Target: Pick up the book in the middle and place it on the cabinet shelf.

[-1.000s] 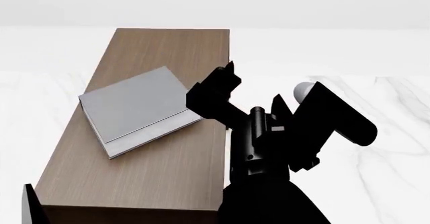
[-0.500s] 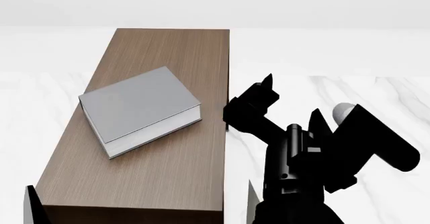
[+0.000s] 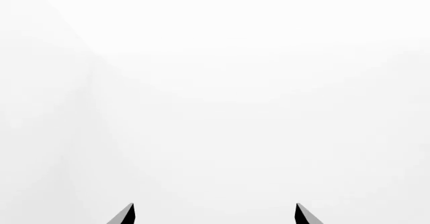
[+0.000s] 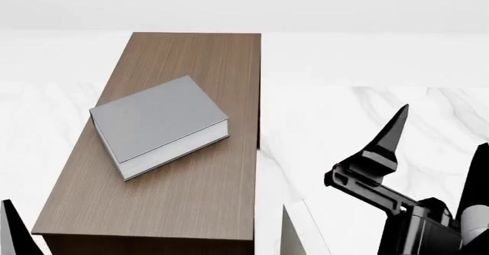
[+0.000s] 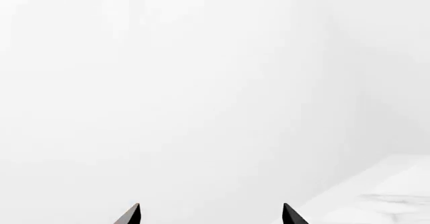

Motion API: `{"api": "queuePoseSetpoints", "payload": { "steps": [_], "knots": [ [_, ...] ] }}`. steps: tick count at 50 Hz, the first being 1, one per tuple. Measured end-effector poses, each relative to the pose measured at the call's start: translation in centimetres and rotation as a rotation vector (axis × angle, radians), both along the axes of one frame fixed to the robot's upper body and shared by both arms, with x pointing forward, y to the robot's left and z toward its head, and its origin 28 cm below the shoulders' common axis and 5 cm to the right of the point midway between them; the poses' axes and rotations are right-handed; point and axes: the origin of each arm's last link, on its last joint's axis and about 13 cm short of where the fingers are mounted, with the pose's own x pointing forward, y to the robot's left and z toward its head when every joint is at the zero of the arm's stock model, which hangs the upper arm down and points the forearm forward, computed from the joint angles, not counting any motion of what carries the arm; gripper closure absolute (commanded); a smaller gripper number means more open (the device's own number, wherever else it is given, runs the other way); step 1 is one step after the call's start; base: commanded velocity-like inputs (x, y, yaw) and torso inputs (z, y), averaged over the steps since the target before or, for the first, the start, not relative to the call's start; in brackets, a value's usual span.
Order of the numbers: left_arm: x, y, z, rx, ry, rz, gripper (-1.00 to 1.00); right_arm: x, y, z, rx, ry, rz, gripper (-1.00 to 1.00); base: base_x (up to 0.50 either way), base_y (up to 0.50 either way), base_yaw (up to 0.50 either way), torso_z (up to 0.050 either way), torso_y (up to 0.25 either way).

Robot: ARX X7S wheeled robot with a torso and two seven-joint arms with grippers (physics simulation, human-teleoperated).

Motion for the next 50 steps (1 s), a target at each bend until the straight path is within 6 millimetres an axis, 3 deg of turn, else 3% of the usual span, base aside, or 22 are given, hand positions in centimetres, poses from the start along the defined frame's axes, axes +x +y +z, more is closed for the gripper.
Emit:
{"api": "queuePoseSetpoints", "payload": {
  "steps": [10, 22, 35, 50],
  "knots": [
    [0.7, 1.6, 2.8, -0.002, -0.135, 0.104, -1.00, -1.2, -2.4, 0.1, -0.131, -0.191, -0.181, -1.00, 0.00, 0.00, 0.00, 0.000, 0.000],
    [1.2, 4.9, 7.8, -0.007, -0.379, 0.297, -1.00, -2.6, -6.2, 5.0, -0.247, -0.510, -0.477, -1.00, 0.00, 0.00, 0.00, 0.000, 0.000],
    [-0.3, 8.0, 12.8, 0.007, -0.637, 0.478, -1.00, -5.5, -8.8, 10.4, -0.290, -0.761, -0.682, -1.00, 0.00, 0.00, 0.00, 0.000, 0.000],
    [-2.6, 10.6, 16.6, 0.033, -0.811, 0.624, -1.00, -7.7, -10.0, 13.0, -0.290, -0.887, -0.771, -1.00, 0.00, 0.00, 0.00, 0.000, 0.000]
  ]
}}
